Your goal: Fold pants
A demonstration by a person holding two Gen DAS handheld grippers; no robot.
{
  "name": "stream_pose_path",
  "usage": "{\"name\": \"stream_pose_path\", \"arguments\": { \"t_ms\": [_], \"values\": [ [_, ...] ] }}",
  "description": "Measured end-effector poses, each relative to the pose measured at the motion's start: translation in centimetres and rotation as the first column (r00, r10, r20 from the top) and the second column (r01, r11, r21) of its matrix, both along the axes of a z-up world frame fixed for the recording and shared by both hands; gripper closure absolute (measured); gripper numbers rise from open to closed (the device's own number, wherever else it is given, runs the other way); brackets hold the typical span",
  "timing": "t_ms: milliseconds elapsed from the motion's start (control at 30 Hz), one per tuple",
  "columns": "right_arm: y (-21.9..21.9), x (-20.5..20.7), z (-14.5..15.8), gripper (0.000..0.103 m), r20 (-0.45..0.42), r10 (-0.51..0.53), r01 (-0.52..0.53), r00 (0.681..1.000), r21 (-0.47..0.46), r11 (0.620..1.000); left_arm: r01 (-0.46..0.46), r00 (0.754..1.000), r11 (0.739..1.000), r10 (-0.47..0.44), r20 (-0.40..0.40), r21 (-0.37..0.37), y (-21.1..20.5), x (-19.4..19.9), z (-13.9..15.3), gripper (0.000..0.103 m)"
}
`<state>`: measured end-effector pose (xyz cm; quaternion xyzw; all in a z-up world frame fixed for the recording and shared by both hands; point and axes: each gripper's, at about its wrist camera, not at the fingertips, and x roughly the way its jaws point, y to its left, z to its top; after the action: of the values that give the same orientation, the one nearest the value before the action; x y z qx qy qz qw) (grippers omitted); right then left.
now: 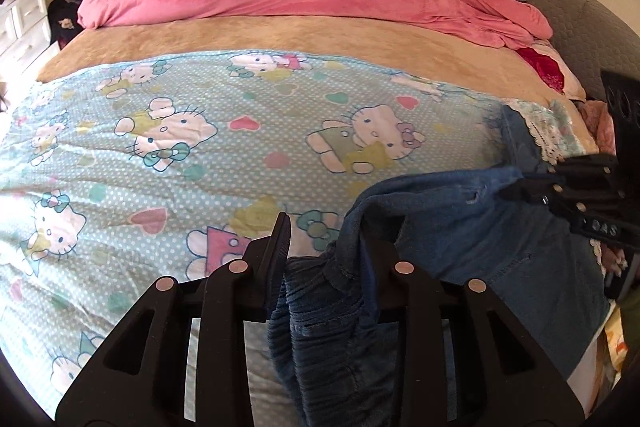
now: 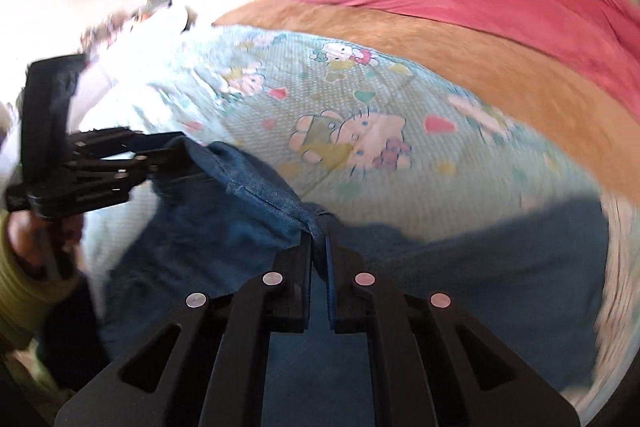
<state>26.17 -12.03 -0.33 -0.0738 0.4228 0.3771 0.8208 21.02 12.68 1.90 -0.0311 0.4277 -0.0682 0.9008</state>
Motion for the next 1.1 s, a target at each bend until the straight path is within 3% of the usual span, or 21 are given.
{"name": "stream_pose_path", "arguments": {
  "t_ms": [133,333,567,800,967,1100],
  "values": [
    [-2.2,-4.5,-0.1,0.098,-0.041,-0.092,0.095,0.995,0.079,0.992,0.049,0.999,0.999,-0.049,0.009,-0.007,-1.5,-2.3,0.4,0.078],
    [-4.3,-10.5,0.4,0.098,-0.02,-0.174,0.175,0.984,0.064,0.982,0.131,0.991,0.991,-0.131,0.023,0.028,-3.5,-6.2,0.2,0.077],
    [-4.1,-15.7,-0.2,0.098,-0.009,-0.149,0.149,0.989,0.005,0.989,0.171,0.985,0.984,-0.172,0.004,0.04,-3.7,-10.3,-0.5,0.077],
    [-4.1,-19.8,-0.9,0.098,-0.051,-0.096,0.095,0.994,-0.005,0.995,0.195,0.981,0.98,-0.195,-0.017,0.035,-3.4,-14.1,-1.1,0.077],
    [-3.0,-22.3,-2.5,0.098,-0.109,-0.027,0.027,0.994,0.001,1.0,0.16,0.987,0.987,-0.16,-0.023,0.016,-2.4,-16.2,-1.4,0.077],
    [-2.0,-22.7,-3.9,0.095,-0.139,-0.021,0.019,0.99,-0.016,1.0,0.145,0.989,0.989,-0.144,-0.039,0.012,-1.7,-17.0,-1.5,0.067]
  ]
}}
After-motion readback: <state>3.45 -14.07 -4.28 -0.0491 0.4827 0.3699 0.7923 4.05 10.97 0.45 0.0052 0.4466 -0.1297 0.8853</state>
